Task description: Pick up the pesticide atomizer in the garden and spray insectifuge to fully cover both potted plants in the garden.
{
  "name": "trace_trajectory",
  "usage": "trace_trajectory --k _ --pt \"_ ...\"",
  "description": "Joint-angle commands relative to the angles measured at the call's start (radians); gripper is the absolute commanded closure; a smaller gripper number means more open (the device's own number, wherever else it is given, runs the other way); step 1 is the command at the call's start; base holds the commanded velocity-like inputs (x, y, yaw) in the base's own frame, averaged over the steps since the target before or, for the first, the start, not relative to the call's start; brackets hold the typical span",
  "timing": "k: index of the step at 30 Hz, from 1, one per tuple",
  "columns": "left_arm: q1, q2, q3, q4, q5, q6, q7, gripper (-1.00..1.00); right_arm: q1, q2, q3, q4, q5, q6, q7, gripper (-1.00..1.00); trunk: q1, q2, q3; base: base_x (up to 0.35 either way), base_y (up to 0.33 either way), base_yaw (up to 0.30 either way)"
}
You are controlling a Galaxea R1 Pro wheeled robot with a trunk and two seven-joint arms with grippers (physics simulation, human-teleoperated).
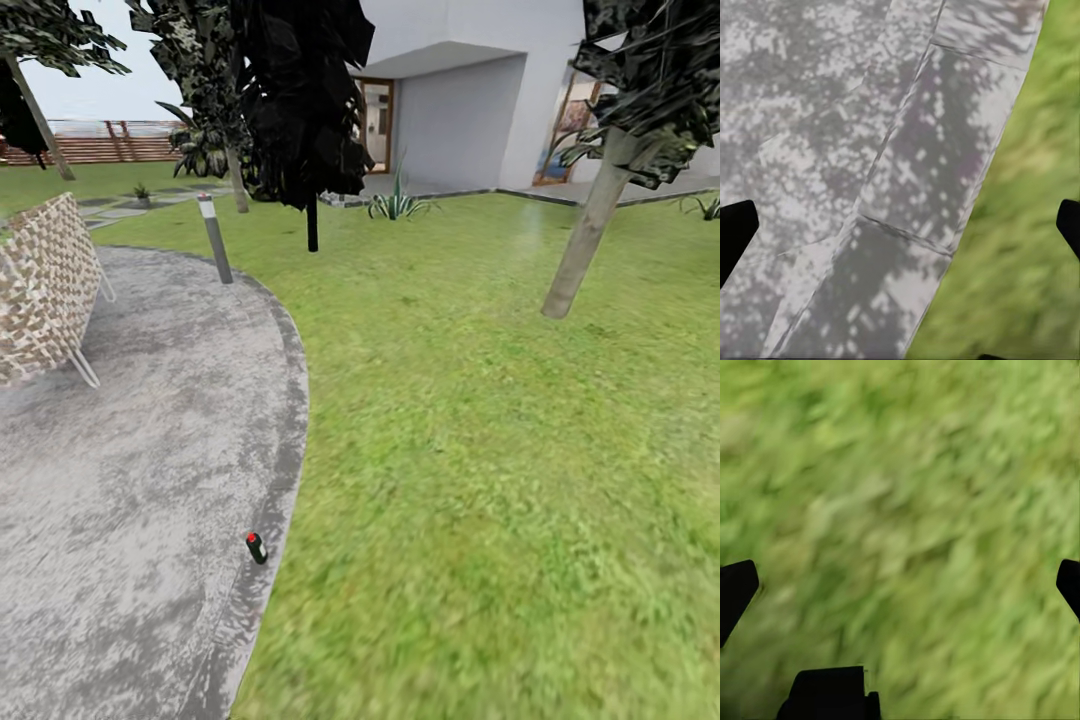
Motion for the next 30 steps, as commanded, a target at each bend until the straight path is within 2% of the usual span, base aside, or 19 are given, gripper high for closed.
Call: trace_trajectory --k 1,17,22,24,26,30 --pt "-0.001 0.0 0.0 0.001 0.01 -0.002 -0.006 -1.0 0.0 0.001 -0.004 0.001 0.011 -0.003 -0.001 -1.0 0.0 0.0 -0.002 0.094 0.02 0.258" --pt "-0.001 0.0 -0.002 0.003 0.009 -0.003 -0.007 -1.0 0.0 0.001 -0.002 0.001 0.012 -0.003 0.0 -1.0 0.0 0.0 -0.016 0.133 -0.232 0.243" --pt "-0.014 -0.005 -0.006 -0.02 0.002 0.0 -0.008 -1.0 -0.005 0.001 -0.002 -0.052 0.011 -0.004 0.002 -1.0 0.0 0.0 -0.016 0.129 -0.189 0.016" --pt "-0.04 -0.007 -0.01 -0.026 -0.004 0.003 -0.009 -1.0 -0.023 0.001 -0.002 -0.111 0.009 -0.004 0.002 -1.0 0.0 0.0 -0.016 0.033 -0.048 0.002" --pt "-0.101 -0.01 -0.011 -0.024 -0.013 0.009 -0.01 -1.0 -0.067 0.001 -0.002 -0.16 0.008 -0.002 0.002 -1.0 0.0 0.0 -0.016 0.013 -0.02 0.001" --pt "-0.19 -0.016 -0.012 -0.018 -0.032 0.015 -0.011 -1.0 -0.164 0.001 -0.002 -0.187 0.008 0.001 0.004 -1.0 0.0 0.0 -0.016 0.005 -0.007 0.0"
